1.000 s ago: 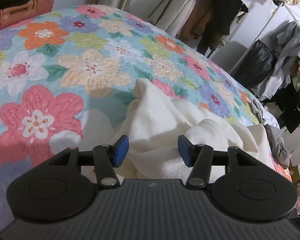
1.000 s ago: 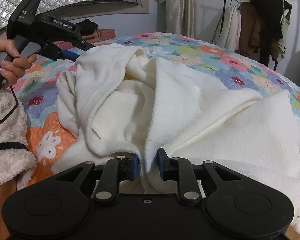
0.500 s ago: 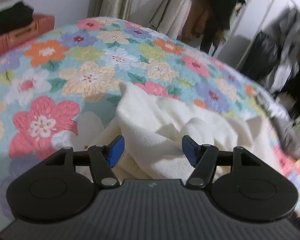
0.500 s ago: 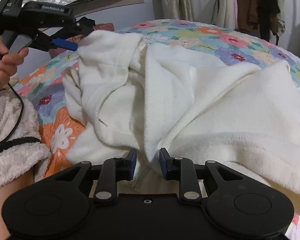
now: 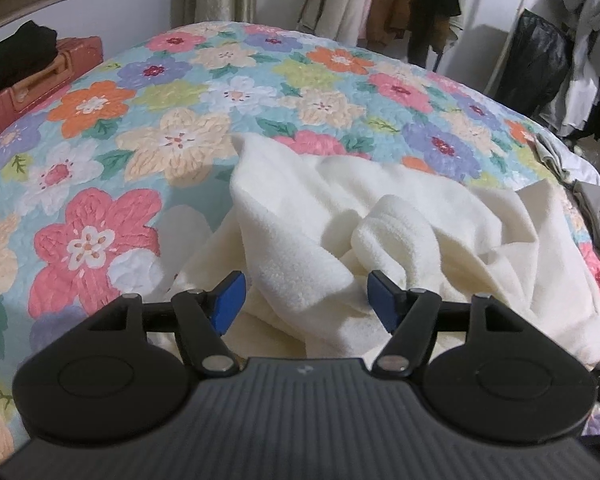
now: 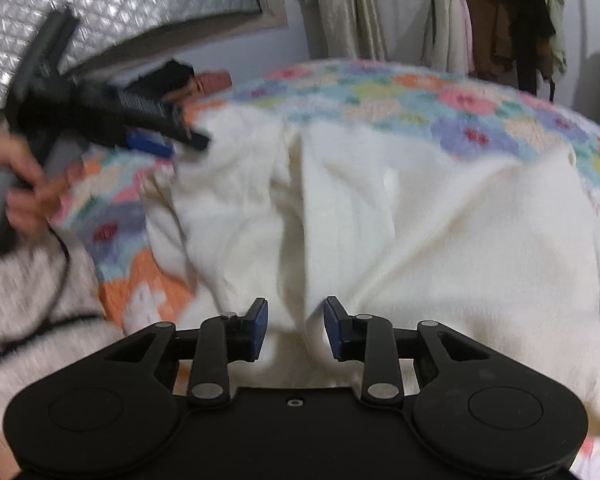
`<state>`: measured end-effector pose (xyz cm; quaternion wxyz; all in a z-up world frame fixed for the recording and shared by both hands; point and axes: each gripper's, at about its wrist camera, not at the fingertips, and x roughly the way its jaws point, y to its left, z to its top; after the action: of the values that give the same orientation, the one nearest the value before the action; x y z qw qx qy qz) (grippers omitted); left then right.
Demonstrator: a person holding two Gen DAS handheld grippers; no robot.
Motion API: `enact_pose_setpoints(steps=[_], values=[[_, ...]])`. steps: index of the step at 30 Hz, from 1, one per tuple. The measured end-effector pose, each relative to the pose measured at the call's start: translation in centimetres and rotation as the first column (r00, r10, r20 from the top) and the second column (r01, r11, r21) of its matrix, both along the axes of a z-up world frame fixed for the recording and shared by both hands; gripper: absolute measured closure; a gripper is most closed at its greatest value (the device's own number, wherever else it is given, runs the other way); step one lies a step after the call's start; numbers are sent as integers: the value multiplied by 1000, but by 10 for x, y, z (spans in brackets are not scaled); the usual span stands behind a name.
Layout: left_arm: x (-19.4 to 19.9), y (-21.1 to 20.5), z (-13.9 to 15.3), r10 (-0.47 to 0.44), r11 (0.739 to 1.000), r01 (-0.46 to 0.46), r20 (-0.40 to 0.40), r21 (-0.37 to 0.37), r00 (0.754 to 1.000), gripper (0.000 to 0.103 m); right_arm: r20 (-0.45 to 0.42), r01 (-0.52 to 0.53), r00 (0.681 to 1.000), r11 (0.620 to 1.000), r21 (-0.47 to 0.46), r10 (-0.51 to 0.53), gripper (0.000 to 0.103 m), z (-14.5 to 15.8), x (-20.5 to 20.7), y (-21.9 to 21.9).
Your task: Fold clothes
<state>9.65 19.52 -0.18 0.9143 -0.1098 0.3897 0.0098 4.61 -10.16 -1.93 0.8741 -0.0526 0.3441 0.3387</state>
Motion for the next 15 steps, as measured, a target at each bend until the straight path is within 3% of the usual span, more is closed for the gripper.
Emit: enact_pose_setpoints(steps=[4,8,11,15], values=[[13,27,-21,93,993,-98,-81,-64,992,34,53,-98,994,995,11,97,60,25,19,28],[11,54,-36,141,968,-164,-126,-190,982,34,-24,-112,993,992,65,114,51,27,45,58],[3,52,-31,140,974,-152,-80,-168,987,38,-48,-67,996,997,36,69,40,20,59,83],[1,40,-22,120,988,-122,-28,-89,992,40,-108,-53,993,998,39,57,40,2,78,109]])
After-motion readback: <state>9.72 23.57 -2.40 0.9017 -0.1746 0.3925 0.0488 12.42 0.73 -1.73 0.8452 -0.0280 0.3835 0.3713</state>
